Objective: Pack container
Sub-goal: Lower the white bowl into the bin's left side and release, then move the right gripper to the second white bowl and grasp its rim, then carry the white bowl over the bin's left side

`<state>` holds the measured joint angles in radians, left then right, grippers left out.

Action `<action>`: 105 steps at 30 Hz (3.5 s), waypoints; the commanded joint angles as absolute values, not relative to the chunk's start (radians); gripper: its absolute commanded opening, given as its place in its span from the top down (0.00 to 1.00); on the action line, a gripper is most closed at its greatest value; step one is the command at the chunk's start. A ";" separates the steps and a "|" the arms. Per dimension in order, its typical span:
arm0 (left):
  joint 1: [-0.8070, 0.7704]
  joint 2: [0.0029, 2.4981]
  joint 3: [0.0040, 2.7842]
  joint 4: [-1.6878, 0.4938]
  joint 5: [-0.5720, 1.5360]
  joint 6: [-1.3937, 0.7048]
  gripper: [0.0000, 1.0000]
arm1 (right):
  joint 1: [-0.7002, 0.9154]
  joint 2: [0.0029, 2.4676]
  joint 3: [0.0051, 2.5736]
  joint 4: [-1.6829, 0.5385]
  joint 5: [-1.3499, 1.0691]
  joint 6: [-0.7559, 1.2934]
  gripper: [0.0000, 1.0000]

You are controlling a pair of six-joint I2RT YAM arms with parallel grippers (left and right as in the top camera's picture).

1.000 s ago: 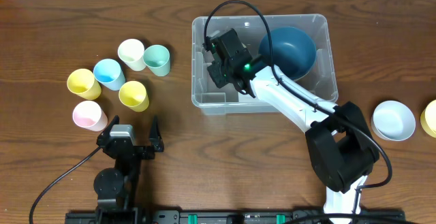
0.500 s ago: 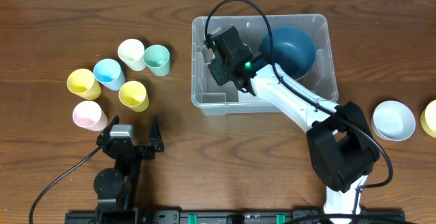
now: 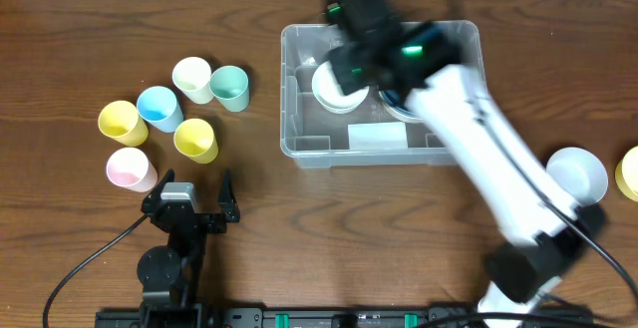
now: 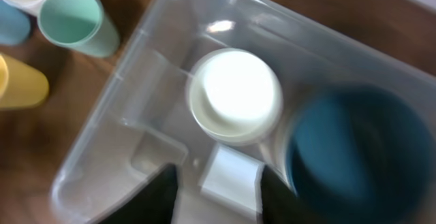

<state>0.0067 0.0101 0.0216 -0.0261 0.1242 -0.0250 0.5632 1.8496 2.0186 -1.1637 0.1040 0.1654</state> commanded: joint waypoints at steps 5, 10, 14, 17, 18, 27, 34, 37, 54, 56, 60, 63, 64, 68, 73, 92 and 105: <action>0.012 0.004 0.004 -0.060 0.139 -0.019 0.02 | 0.258 1.686 2.065 -1.488 0.152 0.426 0.51; 0.012 0.004 0.004 -0.059 0.139 -0.019 0.02 | 0.045 1.687 2.009 -1.624 0.145 0.472 0.51; 0.012 0.004 0.004 -0.060 0.139 -0.019 0.02 | -0.065 1.687 1.870 -1.605 0.142 0.483 0.51; 0.012 0.004 0.004 -0.060 0.139 -0.019 0.02 | -0.131 1.687 1.745 -1.551 0.128 0.482 0.52; 0.012 0.004 0.004 -0.060 0.139 -0.019 0.02 | -0.154 1.687 1.703 -1.529 0.115 0.481 0.52; 0.012 0.004 0.004 -0.060 0.139 -0.019 0.02 | -0.302 1.687 1.428 -1.322 0.070 0.454 0.53; 0.012 0.004 0.004 -0.060 0.139 -0.019 0.02 | -0.358 1.687 1.318 -1.221 0.080 0.429 0.55; 0.012 0.004 0.004 -0.060 0.139 -0.019 0.02 | -0.397 1.687 1.318 -1.192 0.086 0.406 0.54; 0.012 0.004 0.004 -0.060 0.139 -0.019 0.02 | -0.435 1.689 1.180 -0.905 0.078 0.323 0.64; 0.012 0.004 0.004 -0.060 0.139 -0.019 0.02 | -0.435 1.689 1.150 -0.884 0.078 0.337 0.65; 0.012 0.004 0.004 -0.060 0.139 -0.019 0.02 | -0.435 1.689 1.105 -0.846 0.078 0.345 0.67; 0.012 0.004 0.004 -0.060 0.139 -0.019 0.02 | -0.435 1.689 1.077 -0.823 0.078 0.358 0.72; 0.012 0.004 0.004 -0.060 0.139 -0.019 0.02 | -0.435 1.689 1.072 -0.821 0.078 0.363 0.73; 0.012 0.004 0.004 -0.060 0.139 -0.019 0.02 | -0.435 1.689 1.060 -0.813 0.079 0.366 0.75; 0.012 0.004 0.004 -0.060 0.139 -0.019 0.02 | -0.435 1.689 1.039 -0.793 0.086 0.366 0.75; 0.012 0.004 0.004 -0.060 0.139 -0.019 0.02 | -0.435 1.686 1.072 -0.788 0.053 0.392 0.99; 0.012 0.004 0.004 -0.060 0.139 -0.019 0.02 | -0.297 1.564 1.738 -1.225 -0.134 0.201 0.99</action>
